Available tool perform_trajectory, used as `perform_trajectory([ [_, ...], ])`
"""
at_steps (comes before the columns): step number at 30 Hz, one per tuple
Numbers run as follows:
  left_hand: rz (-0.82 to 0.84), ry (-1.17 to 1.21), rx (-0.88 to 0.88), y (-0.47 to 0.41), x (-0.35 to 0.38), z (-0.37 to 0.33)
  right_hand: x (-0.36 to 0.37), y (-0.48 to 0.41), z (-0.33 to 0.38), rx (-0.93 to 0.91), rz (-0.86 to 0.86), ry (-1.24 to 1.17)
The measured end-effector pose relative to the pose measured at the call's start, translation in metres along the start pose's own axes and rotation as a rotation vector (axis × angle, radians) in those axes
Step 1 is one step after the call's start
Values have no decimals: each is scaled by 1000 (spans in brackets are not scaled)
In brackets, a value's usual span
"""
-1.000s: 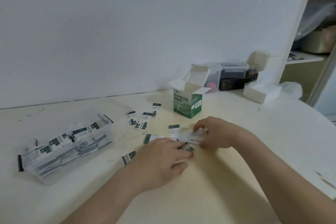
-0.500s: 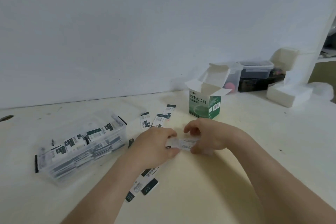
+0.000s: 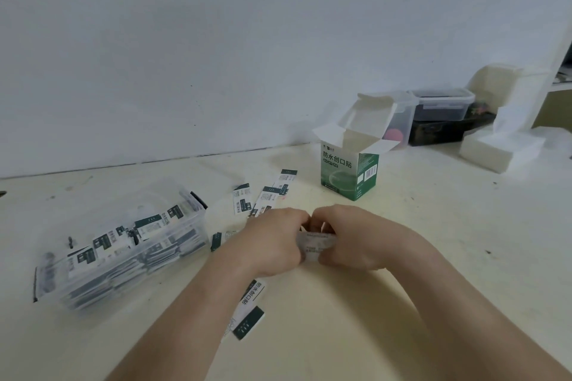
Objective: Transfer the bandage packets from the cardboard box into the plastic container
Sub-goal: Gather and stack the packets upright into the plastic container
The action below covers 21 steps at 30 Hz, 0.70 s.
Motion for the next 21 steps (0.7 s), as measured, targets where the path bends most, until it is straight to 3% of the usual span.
perform_trajectory([
  [9,-57,-126,-5,3,-1,-1,-2,1,0,47,-52,46],
  [17,-79,88,89,6,3,-2,0,4,-3,70,33,-5],
  [21,-156,191,31,8,1,5,-1,5,-2,75,17,-34],
])
Point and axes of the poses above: each hand's wrist, its own y-axis away from the middle knuckle, its own x-axis out of the palm, z = x × y, the point moved 5 cm from there along -y, towards the middle knuckle, and after that the axes turned 12 degrees about x, right-handed, at the moved point
